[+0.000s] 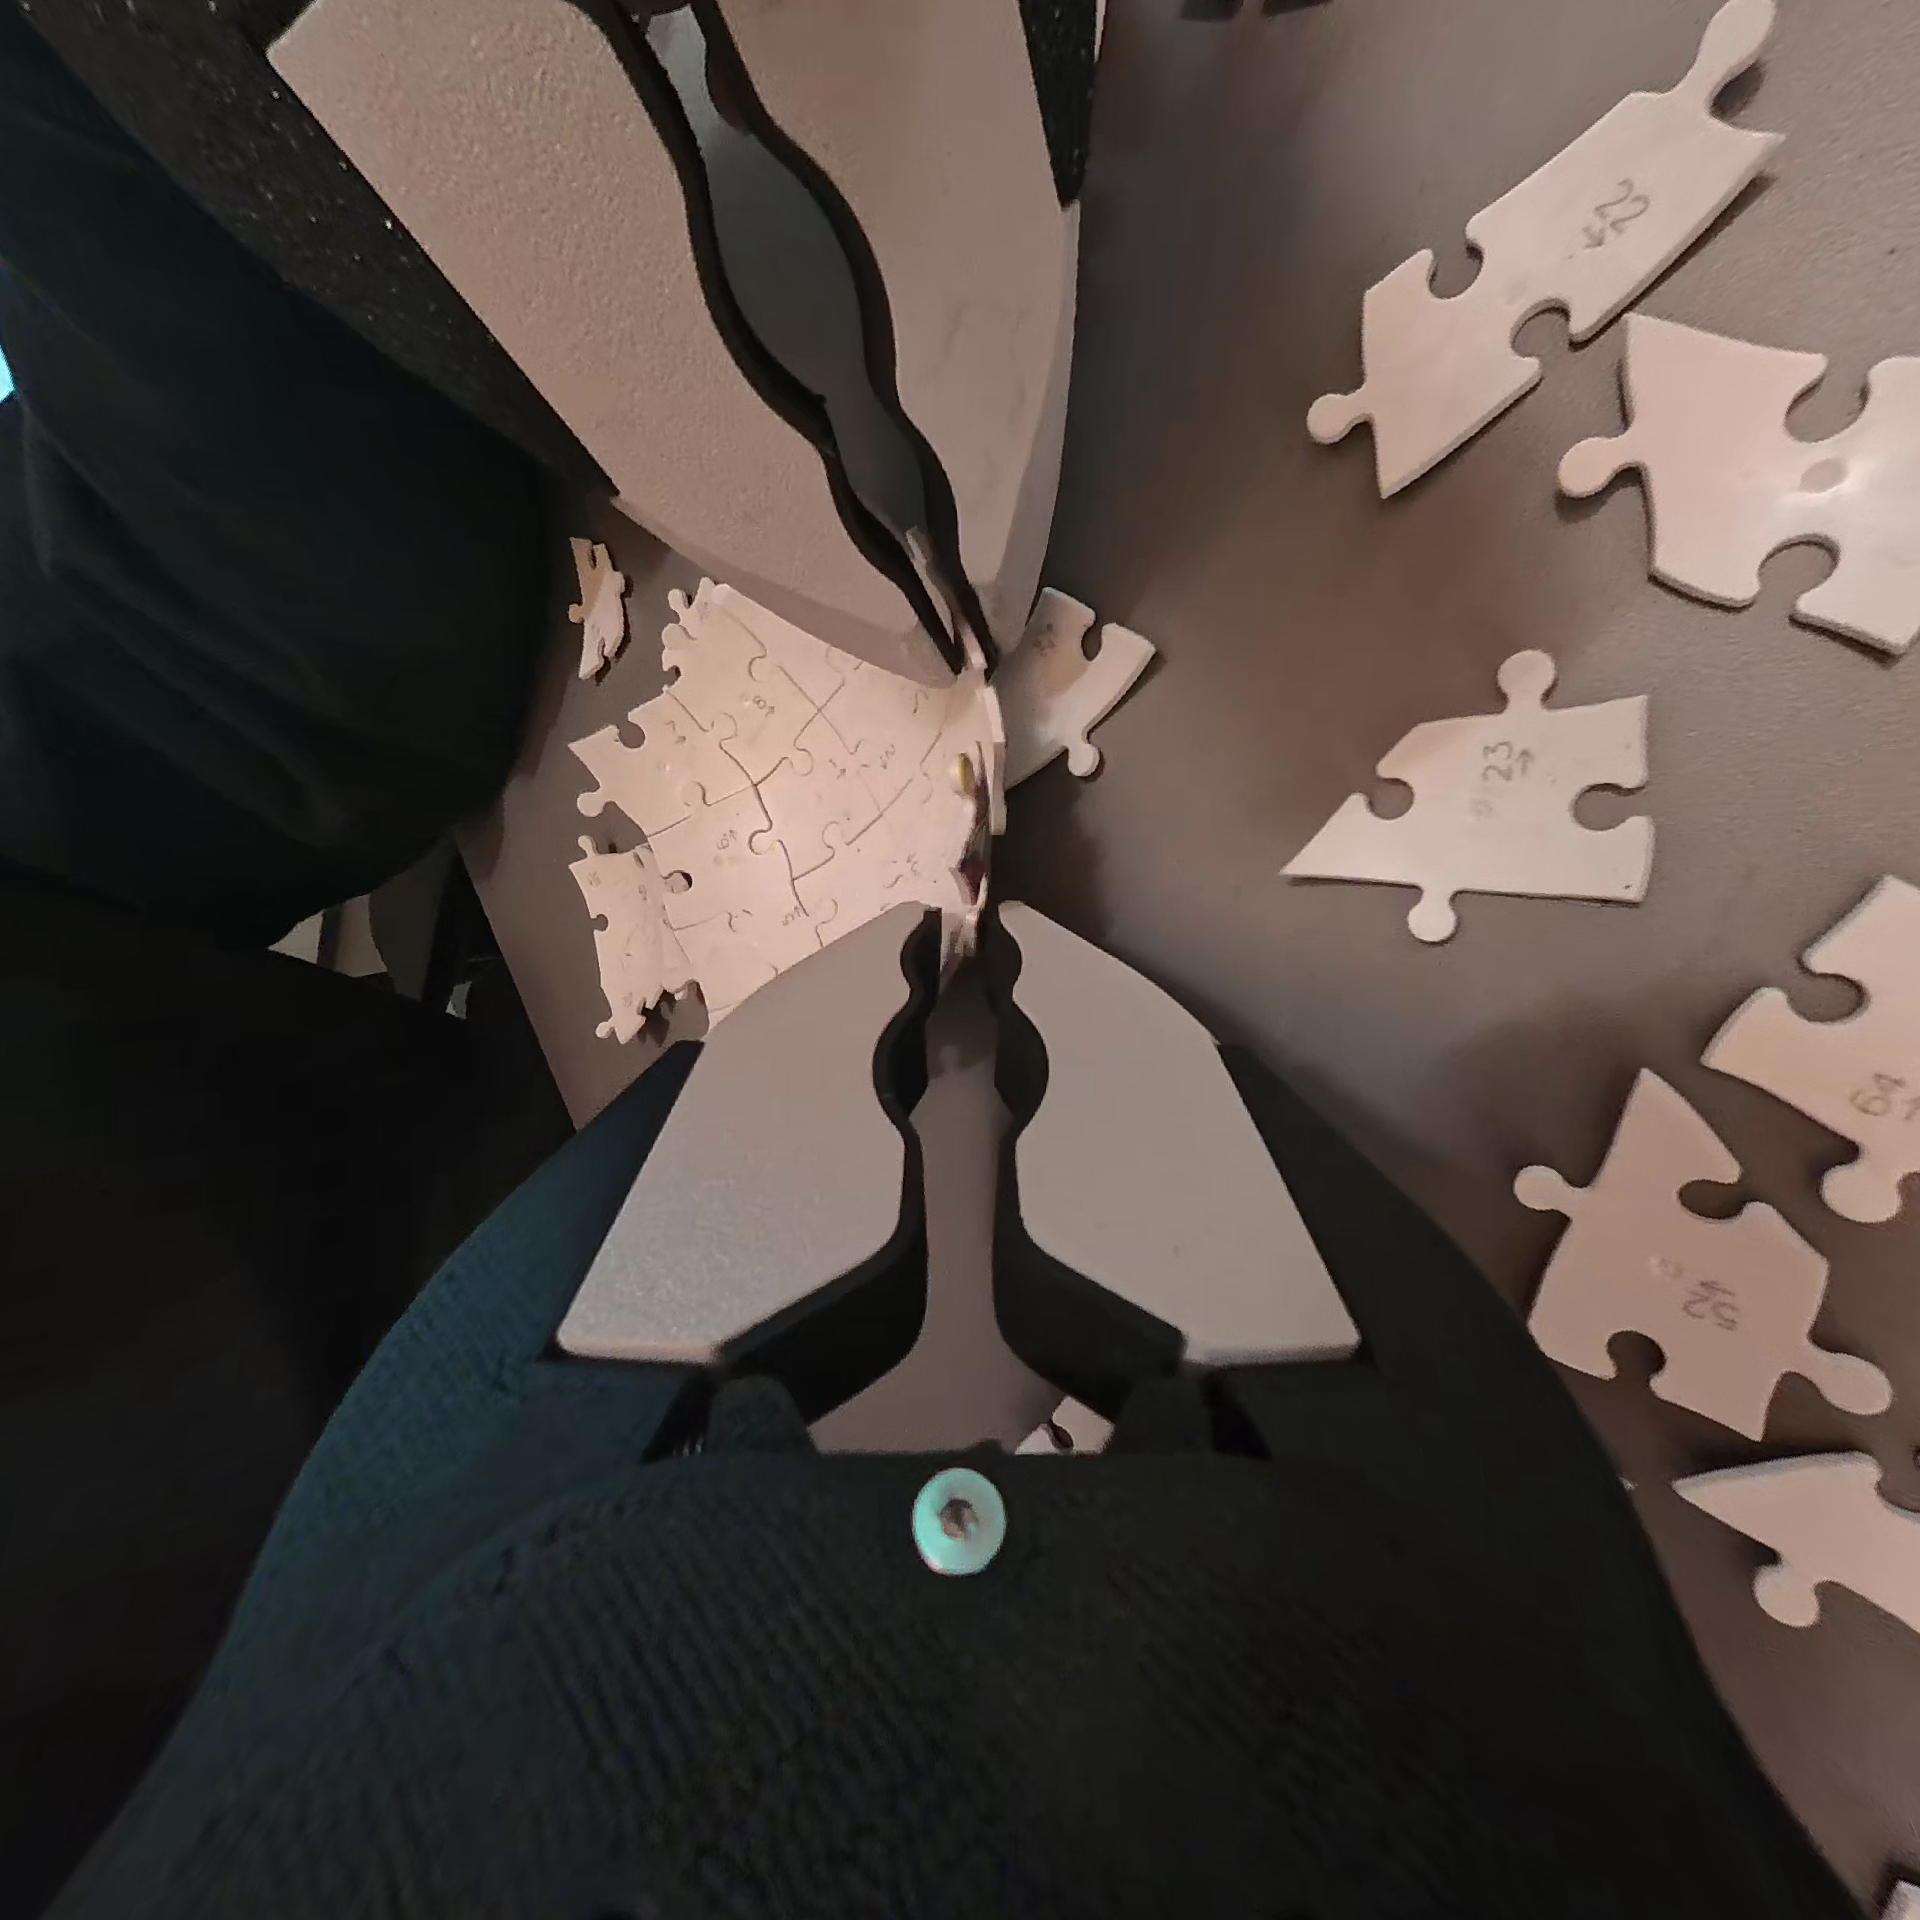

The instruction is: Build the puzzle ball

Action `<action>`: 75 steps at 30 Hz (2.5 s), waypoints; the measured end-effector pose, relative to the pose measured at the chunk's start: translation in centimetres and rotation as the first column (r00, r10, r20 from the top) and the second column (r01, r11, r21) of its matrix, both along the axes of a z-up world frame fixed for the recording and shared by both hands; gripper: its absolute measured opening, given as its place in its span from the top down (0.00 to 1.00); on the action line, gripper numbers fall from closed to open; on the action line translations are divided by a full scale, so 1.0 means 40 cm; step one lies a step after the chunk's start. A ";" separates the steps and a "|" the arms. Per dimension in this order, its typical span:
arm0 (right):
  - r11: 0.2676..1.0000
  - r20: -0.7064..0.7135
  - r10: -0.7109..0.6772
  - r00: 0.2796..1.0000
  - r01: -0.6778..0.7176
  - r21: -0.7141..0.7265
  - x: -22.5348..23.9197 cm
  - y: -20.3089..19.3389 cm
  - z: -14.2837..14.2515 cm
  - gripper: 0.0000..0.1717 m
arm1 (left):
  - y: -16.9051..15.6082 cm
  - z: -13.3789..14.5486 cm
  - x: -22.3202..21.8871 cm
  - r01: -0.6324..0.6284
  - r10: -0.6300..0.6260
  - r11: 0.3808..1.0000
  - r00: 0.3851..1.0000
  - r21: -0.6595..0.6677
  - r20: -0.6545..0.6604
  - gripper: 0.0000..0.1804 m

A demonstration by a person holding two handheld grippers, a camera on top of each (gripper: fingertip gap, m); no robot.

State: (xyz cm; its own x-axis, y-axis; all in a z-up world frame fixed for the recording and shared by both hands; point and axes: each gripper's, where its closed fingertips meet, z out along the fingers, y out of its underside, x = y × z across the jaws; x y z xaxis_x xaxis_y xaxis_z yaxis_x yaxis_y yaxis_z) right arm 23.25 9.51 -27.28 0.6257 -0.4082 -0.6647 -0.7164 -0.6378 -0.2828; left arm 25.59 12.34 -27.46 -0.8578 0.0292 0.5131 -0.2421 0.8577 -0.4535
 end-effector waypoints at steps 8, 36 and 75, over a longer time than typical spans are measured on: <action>1.000 -0.001 0.007 1.000 -0.007 -0.016 0.003 -0.002 -0.004 0.97 | 0.002 -0.003 0.000 0.003 -0.003 1.000 1.000 0.009 0.005 0.98; 0.999 -0.026 0.029 0.999 -0.030 -0.014 0.004 0.015 -0.001 0.98 | -0.038 -0.001 -0.042 0.018 -0.015 0.999 0.997 0.040 -0.071 0.97; 0.999 0.019 0.008 1.000 -0.007 -0.048 0.027 0.003 0.003 0.98 | -0.027 0.020 -0.006 -0.098 0.100 0.993 0.995 0.060 -0.027 0.98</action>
